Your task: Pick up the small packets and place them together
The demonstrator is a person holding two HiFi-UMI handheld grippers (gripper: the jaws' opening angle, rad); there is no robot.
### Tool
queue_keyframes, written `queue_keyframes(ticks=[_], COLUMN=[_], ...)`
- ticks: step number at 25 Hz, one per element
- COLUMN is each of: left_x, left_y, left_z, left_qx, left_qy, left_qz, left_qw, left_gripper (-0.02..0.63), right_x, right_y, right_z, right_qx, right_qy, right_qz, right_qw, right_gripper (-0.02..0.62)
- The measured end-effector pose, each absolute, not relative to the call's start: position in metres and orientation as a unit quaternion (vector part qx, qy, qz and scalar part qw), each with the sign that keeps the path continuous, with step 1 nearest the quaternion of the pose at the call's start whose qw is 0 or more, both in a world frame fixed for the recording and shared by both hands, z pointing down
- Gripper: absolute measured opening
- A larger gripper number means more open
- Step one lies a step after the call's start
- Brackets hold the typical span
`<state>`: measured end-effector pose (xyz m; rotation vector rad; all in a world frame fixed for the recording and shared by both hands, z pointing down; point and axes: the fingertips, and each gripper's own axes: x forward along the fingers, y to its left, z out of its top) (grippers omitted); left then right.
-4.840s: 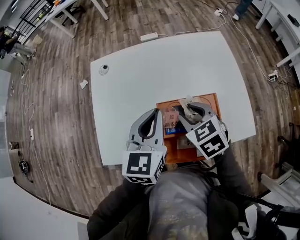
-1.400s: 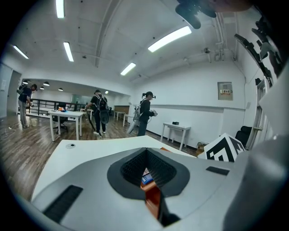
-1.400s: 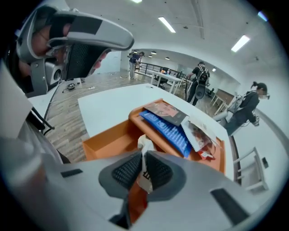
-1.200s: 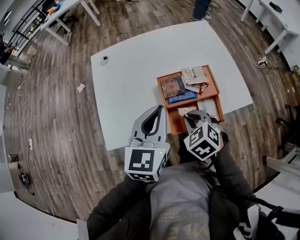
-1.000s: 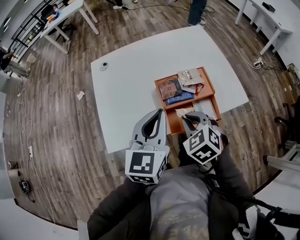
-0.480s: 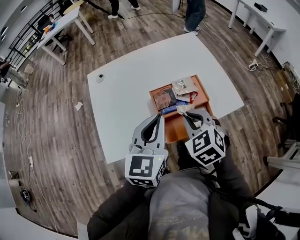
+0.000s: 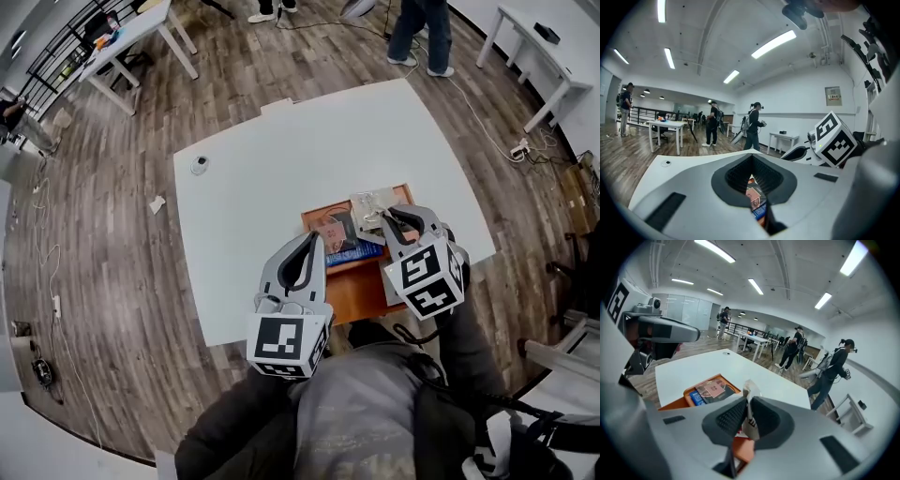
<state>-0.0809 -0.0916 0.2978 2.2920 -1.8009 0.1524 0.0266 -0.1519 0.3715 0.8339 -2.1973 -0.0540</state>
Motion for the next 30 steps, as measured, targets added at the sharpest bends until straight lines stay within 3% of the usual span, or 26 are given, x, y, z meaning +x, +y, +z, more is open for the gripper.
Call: queue_keyframes(ticks=[5, 8, 30], left_x=[-0.101, -0.106, -0.086], left_y=[-0.099, -0.100, -0.076], left_z=[0.312, 0.319, 0.307], left_qx=[0.766, 0.762, 0.781], left_qy=[-0.626, -0.629, -0.609], left_qz=[0.058, 0.060, 0.054], left_qw=[0.133, 0.140, 0.128], left_gripper=[-0.002, -0.002, -0.002], right_x=[0.001, -0.011, 0.009], right_y=[-0.147, -0.137, -0.118], right_z=[0.397, 0.409, 0.380], right_qx=[0.276, 0.249, 0.296], right_qy=[-0.875, -0.882, -0.882], right_qz=[0.025, 0.056, 0.031], right_qw=[0.396, 0.396, 0.365], right_gripper=[0.074, 0.147, 0.149])
